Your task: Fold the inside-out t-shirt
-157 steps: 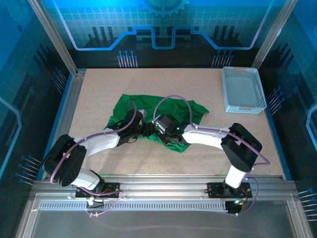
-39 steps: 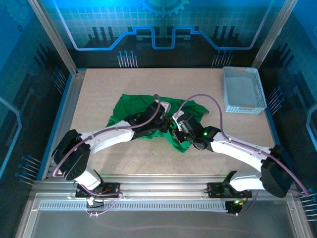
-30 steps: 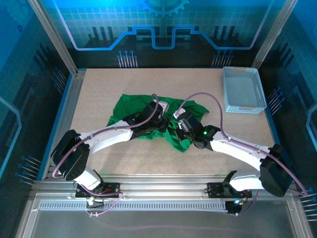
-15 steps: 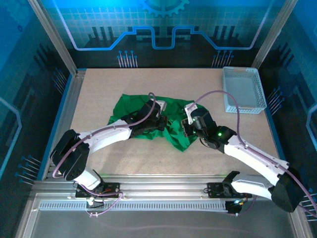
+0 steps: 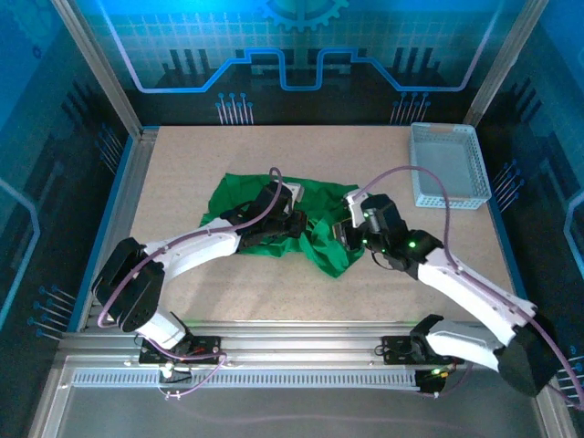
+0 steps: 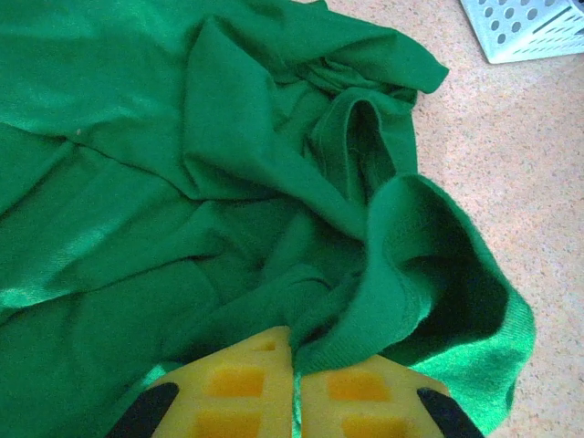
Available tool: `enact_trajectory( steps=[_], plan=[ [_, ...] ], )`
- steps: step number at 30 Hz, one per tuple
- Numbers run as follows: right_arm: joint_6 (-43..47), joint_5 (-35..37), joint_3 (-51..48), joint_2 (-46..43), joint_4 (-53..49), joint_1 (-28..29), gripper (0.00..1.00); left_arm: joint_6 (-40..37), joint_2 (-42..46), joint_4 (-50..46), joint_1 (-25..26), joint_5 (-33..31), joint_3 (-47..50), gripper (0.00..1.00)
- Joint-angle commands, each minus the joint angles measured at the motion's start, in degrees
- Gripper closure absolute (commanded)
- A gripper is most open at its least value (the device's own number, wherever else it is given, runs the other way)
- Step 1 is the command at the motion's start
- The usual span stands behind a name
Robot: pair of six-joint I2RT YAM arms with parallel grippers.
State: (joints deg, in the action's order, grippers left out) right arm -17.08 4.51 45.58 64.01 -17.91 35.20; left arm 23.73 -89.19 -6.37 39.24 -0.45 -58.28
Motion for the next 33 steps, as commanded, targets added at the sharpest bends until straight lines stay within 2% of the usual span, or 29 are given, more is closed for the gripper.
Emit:
enact_trajectory(
  steps=[1,7,16,19,24,26,30,33],
  plan=[
    [-0.8,-3.7,2.0,2.6,2.6,0.5,0.67,0.5,2.0,1.5,-0.3,1.8,0.8,0.91],
    [-0.1,-4.0,3.4,6.1,3.7,0.7,0.64,0.7,1.9,1.8,-0.2,2.0,1.1,0.91],
    [0.0,-3.2,4.5,10.0,3.9,0.7,0.66,0.6,1.9,2.0,-0.3,2.4,1.1,0.91],
    [0.2,-2.7,6.3,10.5,3.4,0.8,0.72,0.6,2.0,2.0,-0.3,2.4,1.2,0.91],
    [0.5,0.2,6.4,8.6,1.5,1.2,0.98,0.7,2.0,1.3,-0.2,1.5,1.1,0.91],
    [0.6,2.0,5.9,6.6,0.5,1.3,1.00,0.9,2.2,1.2,-0.6,1.6,1.1,0.91],
    [0.7,8.0,5.1,-0.1,-2.6,1.2,1.00,3.4,3.7,3.6,-3.6,6.7,2.6,0.90],
    [1.0,9.1,2.3,-6.8,-3.3,0.1,1.00,4.2,3.8,3.8,-5.3,8.6,2.7,0.87]
  ],
)
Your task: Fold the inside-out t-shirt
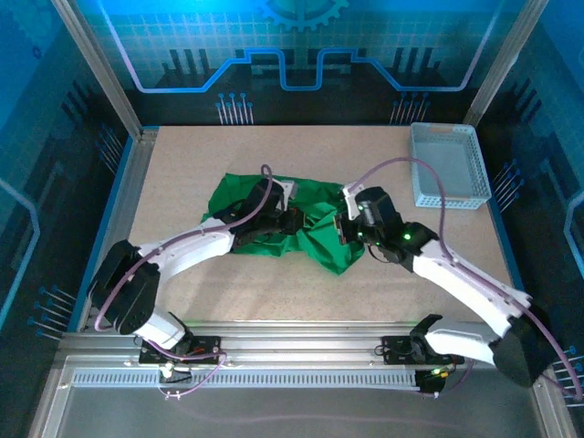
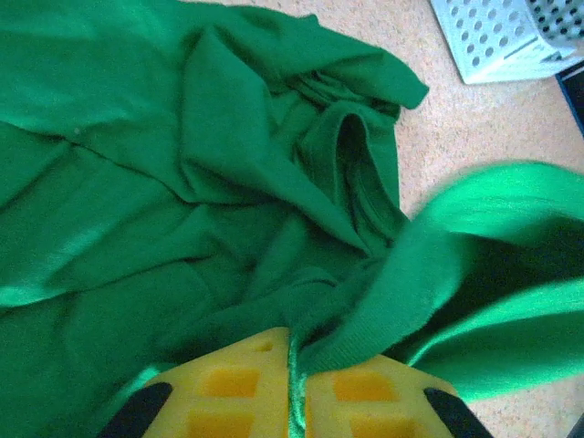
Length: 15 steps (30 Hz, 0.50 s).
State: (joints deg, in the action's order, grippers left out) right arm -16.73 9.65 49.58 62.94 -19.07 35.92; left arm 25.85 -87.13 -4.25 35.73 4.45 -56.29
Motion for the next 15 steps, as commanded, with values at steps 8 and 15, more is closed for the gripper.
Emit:
enact_trajectory(
  steps=[8,15],
  plan=[
    [-1.4,0.6,-6.0,-11.3,-2.7,-5.0,1.00,1.3,0.0,-1.6,-3.4,3.9,-1.1,0.81],
    [-1.9,-3.5,-6.3,-6.2,0.4,-5.0,1.00,-3.1,-0.8,-7.5,-1.7,3.9,-4.5,0.79]
  ],
)
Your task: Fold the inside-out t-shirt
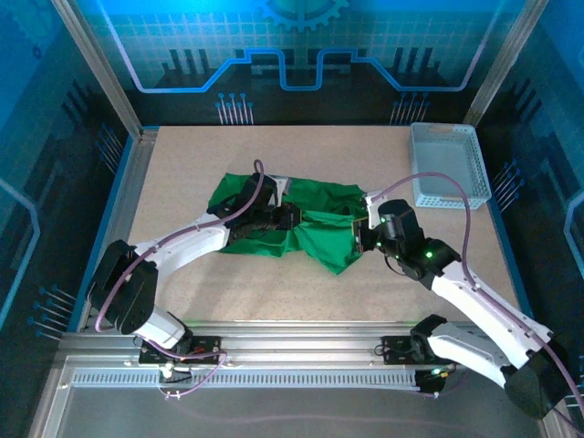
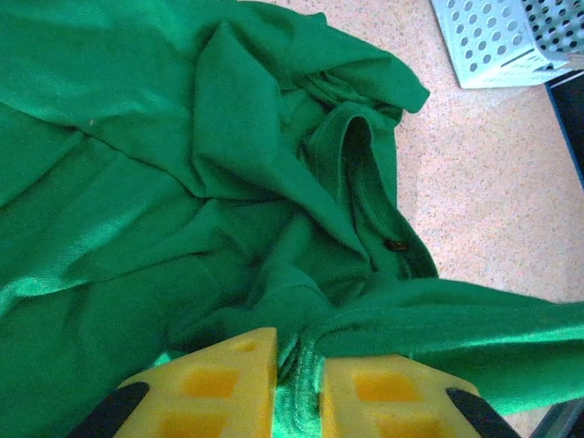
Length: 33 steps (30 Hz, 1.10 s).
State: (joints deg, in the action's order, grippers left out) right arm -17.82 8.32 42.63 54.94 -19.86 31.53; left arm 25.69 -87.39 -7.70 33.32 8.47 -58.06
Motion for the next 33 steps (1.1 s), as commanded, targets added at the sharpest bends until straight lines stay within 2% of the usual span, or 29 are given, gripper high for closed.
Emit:
enact_trajectory(
  steps=[1,3,6,10,13,15,20,24,33],
  plan=[
    [-0.8,-2.5,1.0,2.8,1.6,-0.4,1.00,-3.4,-0.6,-4.7,1.3,-0.6,-3.1,0.79],
    [-1.0,-2.3,1.7,4.5,2.3,0.1,1.00,-4.7,-0.9,-6.3,3.1,-1.7,-4.5,0.77],
    [-0.9,-0.9,3.2,6.7,2.1,0.7,1.00,-6.0,-1.4,-8.5,5.3,-4.6,-6.3,0.69],
    [-0.4,-0.1,4.0,7.4,1.8,1.3,1.00,-6.6,-2.4,-12.0,6.7,-10.0,-8.4,0.68],
    [-0.3,-0.1,4.0,6.8,1.7,1.3,1.00,-6.3,-3.2,-17.2,8.9,-19.8,-10.4,0.51],
    [-0.4,-0.4,3.8,6.3,1.8,1.7,1.00,-6.0,-4.1,-18.5,9.4,-20.4,-11.1,0.49],
    [-0.5,-0.1,3.1,5.5,2.5,2.9,1.00,-1.6,-7.4,-17.9,7.9,-17.3,-11.8,0.54],
    [-0.2,0.2,2.8,5.1,2.7,3.6,1.00,1.5,-11.1,-16.3,6.5,-12.7,-13.3,0.62],
    [0.1,0.2,1.9,4.7,3.3,4.4,1.00,3.2,-14.8,-14.0,6.0,-10.7,-14.1,0.71]
  ],
)
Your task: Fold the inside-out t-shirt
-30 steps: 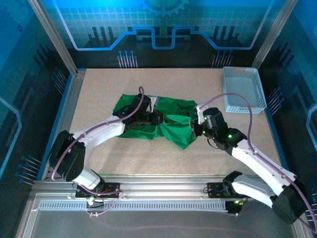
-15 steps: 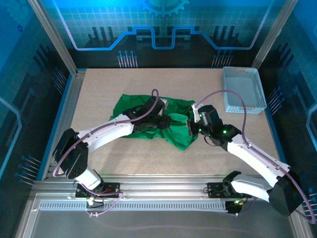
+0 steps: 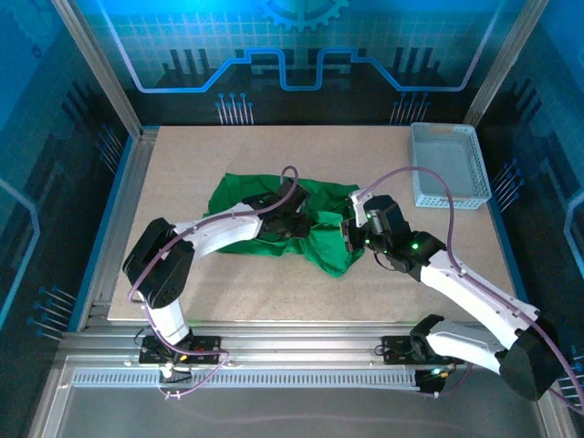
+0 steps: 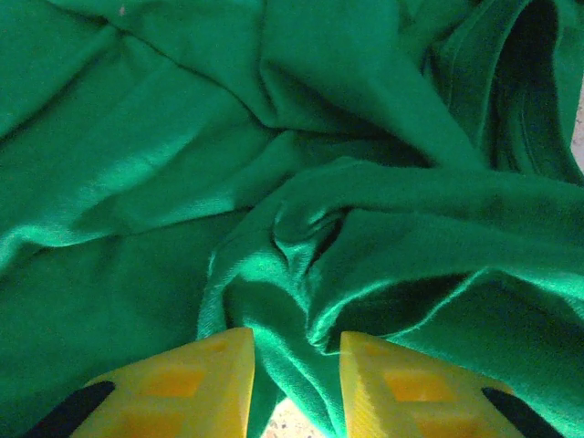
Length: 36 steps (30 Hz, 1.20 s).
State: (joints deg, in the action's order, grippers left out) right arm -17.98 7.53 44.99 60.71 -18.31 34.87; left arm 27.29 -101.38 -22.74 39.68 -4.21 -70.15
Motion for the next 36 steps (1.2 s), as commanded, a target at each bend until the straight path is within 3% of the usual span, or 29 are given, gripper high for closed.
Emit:
enact_trajectory(
  steps=[1,11,22,33,36],
  plan=[
    [0.4,1.1,-0.4,-1.0,1.8,1.1,1.00,1.7,-0.9,1.2,-0.4,2.3,-1.9,0.72],
    [0.8,1.5,-1.0,-1.2,2.1,1.8,1.00,4.5,1.1,4.3,-1.0,3.5,0.1,0.64],
    [0.9,3.9,-0.3,-1.1,1.6,2.1,1.00,4.3,-0.4,3.2,-1.6,3.9,-0.1,0.80],
    [0.9,4.1,0.5,-0.2,1.6,2.1,1.00,4.5,-1.6,2.5,-1.5,5.3,-0.2,0.75],
    [0.9,4.1,0.6,-0.1,1.7,2.0,1.00,4.6,-1.8,2.6,-1.5,5.9,-0.3,0.78]
  ],
)
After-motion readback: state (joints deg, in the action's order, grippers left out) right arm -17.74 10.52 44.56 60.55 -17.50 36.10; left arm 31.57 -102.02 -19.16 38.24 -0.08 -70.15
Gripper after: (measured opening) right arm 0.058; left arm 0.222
